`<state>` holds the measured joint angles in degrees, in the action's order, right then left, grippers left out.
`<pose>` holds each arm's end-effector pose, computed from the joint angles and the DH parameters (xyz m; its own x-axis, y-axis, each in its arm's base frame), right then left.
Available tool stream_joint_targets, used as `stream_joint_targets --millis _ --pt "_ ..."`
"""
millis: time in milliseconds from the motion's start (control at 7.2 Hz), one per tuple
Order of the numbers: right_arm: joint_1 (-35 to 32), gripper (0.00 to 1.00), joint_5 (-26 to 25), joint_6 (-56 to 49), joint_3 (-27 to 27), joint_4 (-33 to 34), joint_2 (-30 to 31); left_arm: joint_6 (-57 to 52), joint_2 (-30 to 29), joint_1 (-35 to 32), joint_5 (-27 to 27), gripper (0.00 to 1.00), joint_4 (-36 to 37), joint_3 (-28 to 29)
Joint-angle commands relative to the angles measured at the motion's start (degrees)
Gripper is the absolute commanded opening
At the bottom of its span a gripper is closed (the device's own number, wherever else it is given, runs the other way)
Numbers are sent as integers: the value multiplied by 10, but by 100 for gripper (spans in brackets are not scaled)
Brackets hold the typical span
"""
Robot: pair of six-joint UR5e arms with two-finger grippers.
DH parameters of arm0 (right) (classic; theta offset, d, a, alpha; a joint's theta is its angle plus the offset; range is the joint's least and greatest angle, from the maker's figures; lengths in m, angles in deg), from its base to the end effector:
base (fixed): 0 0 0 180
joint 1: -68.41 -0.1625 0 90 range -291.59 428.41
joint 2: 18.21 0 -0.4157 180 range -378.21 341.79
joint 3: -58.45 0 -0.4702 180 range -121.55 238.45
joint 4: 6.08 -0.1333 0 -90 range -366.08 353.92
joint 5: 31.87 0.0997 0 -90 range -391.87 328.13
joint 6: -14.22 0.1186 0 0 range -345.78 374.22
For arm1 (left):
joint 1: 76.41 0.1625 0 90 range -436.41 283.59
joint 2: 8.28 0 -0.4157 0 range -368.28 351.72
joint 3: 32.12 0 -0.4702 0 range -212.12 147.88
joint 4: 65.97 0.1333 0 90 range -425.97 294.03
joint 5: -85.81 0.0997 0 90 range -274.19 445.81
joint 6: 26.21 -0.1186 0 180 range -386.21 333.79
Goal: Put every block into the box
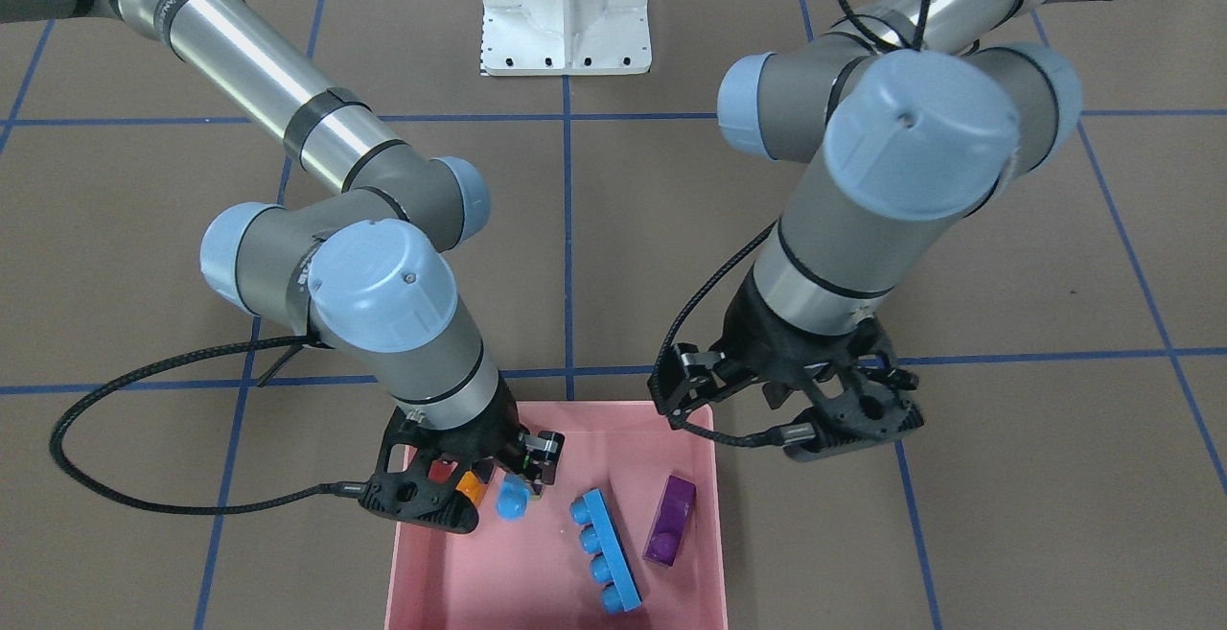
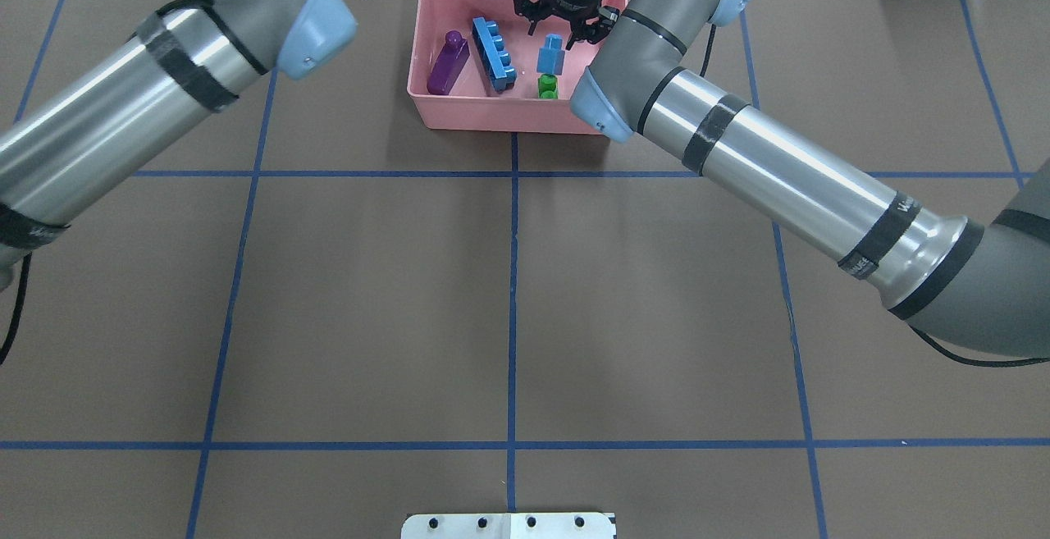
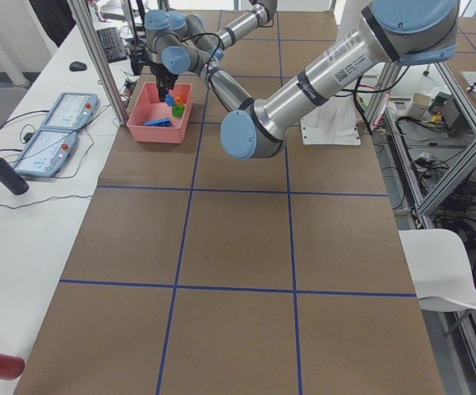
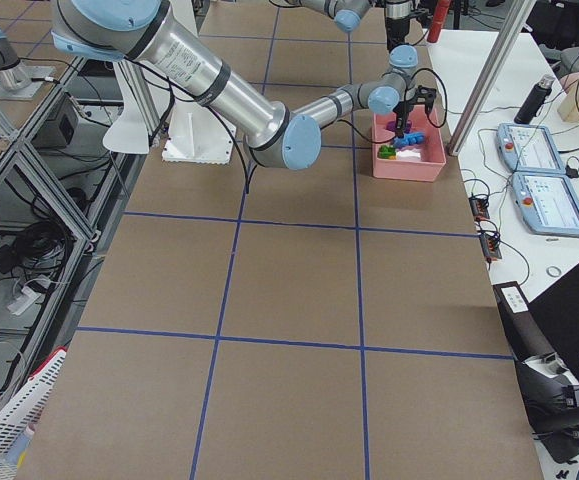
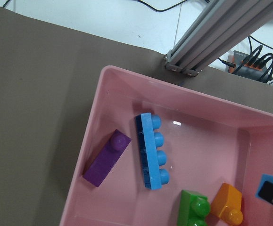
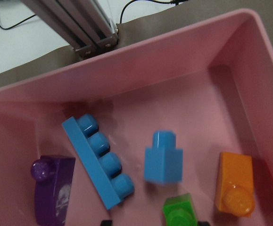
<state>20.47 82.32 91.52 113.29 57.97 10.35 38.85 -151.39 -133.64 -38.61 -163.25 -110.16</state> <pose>-0.5623 -0.7497 0.1405 0.5015 0.2564 0.8263 -0.3588 0.9307 -0.0711 0.3913 -0.7303 0.0930 0.5216 -0.1677 -0.8365 0.2700 0.9626 -0.0246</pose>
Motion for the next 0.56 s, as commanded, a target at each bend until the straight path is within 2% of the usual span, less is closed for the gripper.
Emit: stream_joint_targets --millis 0,139,278,417 --pt "13 100 -3 26 84 6 40 -84 125 -44 -36 100 64 -151" --pt "-6 100 11 19 160 56 87 -139 158 -49 -35 100 134 -210" --pt "-58 100 66 -2 217 118 123 -208 180 -60 -34 100 191 -247" --pt "-105 100 114 -67 289 154 191 -288 246 -73 -33 100 203 -288"
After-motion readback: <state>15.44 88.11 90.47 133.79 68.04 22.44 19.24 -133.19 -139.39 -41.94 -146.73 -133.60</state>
